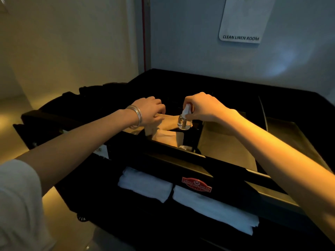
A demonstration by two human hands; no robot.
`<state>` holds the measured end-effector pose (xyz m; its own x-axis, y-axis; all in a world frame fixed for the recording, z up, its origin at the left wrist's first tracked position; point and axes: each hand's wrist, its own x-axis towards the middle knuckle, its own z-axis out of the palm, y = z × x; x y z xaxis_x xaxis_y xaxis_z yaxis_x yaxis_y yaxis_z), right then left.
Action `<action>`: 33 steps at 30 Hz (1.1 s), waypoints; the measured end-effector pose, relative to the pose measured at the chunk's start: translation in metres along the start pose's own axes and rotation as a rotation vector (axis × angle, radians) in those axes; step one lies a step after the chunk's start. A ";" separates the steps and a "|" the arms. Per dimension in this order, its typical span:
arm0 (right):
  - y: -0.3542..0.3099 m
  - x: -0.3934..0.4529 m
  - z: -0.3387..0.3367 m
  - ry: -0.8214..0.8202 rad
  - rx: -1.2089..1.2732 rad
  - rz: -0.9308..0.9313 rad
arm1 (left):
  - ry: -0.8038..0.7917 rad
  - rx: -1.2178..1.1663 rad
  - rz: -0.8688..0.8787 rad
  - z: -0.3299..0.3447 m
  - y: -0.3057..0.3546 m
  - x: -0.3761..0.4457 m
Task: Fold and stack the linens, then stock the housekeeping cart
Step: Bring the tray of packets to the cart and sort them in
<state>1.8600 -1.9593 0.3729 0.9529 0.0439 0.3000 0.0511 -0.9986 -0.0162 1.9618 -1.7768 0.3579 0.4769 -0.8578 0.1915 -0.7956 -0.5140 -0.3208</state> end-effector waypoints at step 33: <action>-0.087 0.220 0.084 -0.235 -0.028 0.107 | -0.014 0.042 0.134 0.074 -0.192 0.006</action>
<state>2.0902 -1.8598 0.3606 0.9959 -0.0596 0.0681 -0.0591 -0.9982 -0.0090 2.1448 -1.6831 0.3516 0.3728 -0.9186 0.1311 -0.8366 -0.3939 -0.3808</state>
